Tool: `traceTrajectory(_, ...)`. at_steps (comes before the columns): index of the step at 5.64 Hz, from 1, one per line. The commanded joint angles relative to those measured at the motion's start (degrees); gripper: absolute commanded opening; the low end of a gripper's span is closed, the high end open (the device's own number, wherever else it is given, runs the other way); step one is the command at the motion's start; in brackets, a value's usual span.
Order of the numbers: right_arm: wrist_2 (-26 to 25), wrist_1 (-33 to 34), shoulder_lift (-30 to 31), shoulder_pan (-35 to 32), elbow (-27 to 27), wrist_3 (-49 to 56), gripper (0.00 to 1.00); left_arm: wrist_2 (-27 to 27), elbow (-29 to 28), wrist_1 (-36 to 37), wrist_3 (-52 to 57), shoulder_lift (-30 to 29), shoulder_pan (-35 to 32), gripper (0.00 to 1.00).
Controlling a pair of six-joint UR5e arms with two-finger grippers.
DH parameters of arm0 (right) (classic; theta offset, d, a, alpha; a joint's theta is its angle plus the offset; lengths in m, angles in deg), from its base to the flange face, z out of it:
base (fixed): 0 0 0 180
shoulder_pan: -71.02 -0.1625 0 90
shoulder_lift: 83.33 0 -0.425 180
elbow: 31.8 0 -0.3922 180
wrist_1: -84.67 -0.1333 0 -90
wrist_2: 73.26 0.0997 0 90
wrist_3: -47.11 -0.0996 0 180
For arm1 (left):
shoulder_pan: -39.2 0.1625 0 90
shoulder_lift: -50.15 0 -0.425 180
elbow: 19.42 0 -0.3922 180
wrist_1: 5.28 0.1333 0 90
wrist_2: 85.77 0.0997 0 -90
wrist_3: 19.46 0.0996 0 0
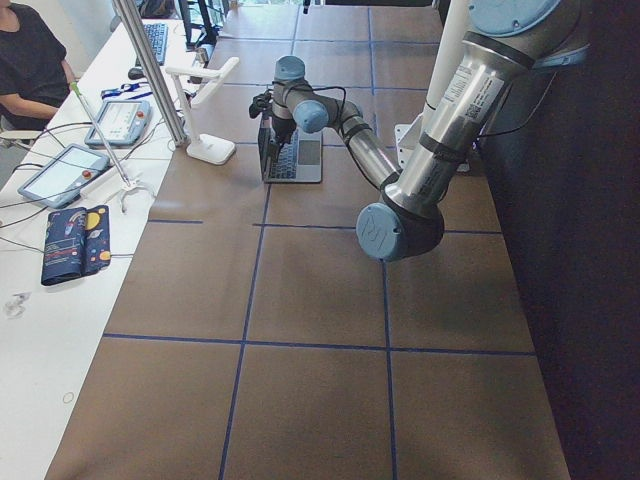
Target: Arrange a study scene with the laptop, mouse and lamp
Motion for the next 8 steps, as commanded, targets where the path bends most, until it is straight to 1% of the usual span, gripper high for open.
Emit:
traceTrajectory(1,1.3,9.2,0.3,-2.2,0.9,10.0,1.0,-2.5,4.0,3.1,13.5,10.3,-6.5,1.0)
traceTrajectory(2,1.8,9.4,0.3,-2.2,0.6,10.0,1.0,-5.7,4.2,3.2,20.4,15.1,-11.8,1.0)
traceTrajectory(3,2.9,9.4,0.3,-2.2,0.3,10.0,1.0,-9.0,3.9,3.4,28.8,20.7,-19.5,1.0)
traceTrajectory(4,2.9,9.4,0.2,-2.2,0.1,10.0,1.0,-11.4,2.3,8.7,31.1,23.7,-26.0,1.0)
traceTrajectory(5,4.2,9.4,0.3,-2.3,0.3,10.0,1.0,-13.1,-0.4,13.6,31.2,24.0,-33.7,1.0)
traceTrajectory(6,4.3,9.3,2.1,-2.7,1.8,10.0,1.0,-13.1,-1.2,12.7,33.4,28.7,-38.3,1.0)
traceTrajectory(7,4.3,9.4,4.8,-2.4,4.9,10.0,1.0,-13.3,-4.1,13.5,39.3,29.3,-41.1,1.0)
traceTrajectory(8,4.3,9.3,7.3,-2.3,6.4,10.1,1.0,-13.6,-8.5,13.0,41.8,30.7,-44.3,1.0)
